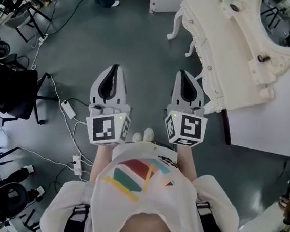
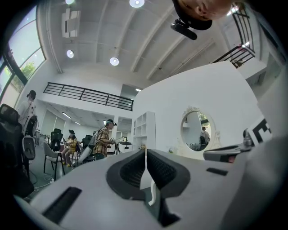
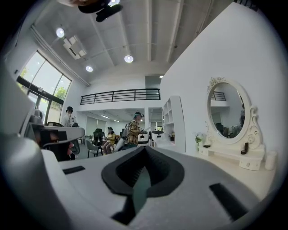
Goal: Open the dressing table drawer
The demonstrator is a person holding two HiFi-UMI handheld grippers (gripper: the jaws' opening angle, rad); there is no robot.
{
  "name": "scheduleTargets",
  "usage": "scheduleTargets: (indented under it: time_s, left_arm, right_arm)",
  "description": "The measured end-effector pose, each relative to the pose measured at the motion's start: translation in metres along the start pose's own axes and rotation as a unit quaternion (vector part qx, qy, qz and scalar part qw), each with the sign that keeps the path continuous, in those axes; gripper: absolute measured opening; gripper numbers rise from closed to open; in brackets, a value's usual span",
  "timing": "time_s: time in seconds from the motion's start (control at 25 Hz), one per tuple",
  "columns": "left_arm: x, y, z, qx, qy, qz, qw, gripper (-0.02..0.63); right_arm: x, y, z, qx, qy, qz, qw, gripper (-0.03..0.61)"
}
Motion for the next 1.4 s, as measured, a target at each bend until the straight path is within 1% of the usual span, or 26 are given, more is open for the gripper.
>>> scheduleTargets:
  time_s: [0.16,0.28,0.4,0.52,0.64,0.76,0.88,1.08,1.28,1.4]
  left_arm:
    - [0.017,-0.009,0.008,0.003,-0.001,0.001,1.0,0.009]
    - [0.025,-0.016,0.016,0.004,0.0,0.005,1.0,0.009]
    - [0.035,-0.026,0.022,0.007,0.0,0.012,0.9999,0.009]
    - [0.051,-0.025,0.024,-0.002,0.006,0.013,0.9999,0.008]
    - [0.075,-0.029,0.027,0.001,-0.007,0.033,0.9994,0.008]
    - [0.099,-0.035,0.032,0.004,-0.017,0.03,0.9994,0.009]
    - [0.131,-0.043,0.029,0.004,-0.032,0.034,0.9989,0.009]
    - [0.189,-0.052,0.017,-0.003,-0.049,0.033,0.9983,0.009]
    - [0.266,-0.072,0.001,-0.004,-0.071,0.027,0.9971,0.009]
    - [0.317,-0.076,-0.013,-0.005,-0.082,0.023,0.9964,0.009]
  right_arm:
    - [0.007,-0.006,0.013,0.019,0.016,0.012,1.0,0.0]
    - [0.011,-0.015,0.022,0.009,0.012,0.012,1.0,0.0]
    - [0.017,-0.024,0.032,0.001,0.021,0.006,1.0,0.0]
    - [0.023,-0.023,0.044,0.033,0.025,0.016,0.999,0.0]
    - [0.035,-0.021,0.061,0.071,0.014,0.031,0.997,0.0]
    - [0.051,-0.026,0.075,0.074,0.015,0.038,0.996,0.0]
    - [0.076,-0.03,0.086,0.074,0.007,0.039,0.996,0.0]
    - [0.126,-0.034,0.103,0.097,-0.004,0.027,0.995,0.0]
    - [0.195,-0.041,0.122,0.104,-0.015,0.014,0.994,0.0]
    - [0.243,-0.038,0.128,0.098,-0.021,0.012,0.995,0.0]
Point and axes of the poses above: the fingertips, and each gripper's own axes: x forward along the fingers, z to its right, y out of its top, the point moved 8 cm from there along -x, backward along the fingers, and after that the axes turned 4 degrees about z, right-handed, at the moved point
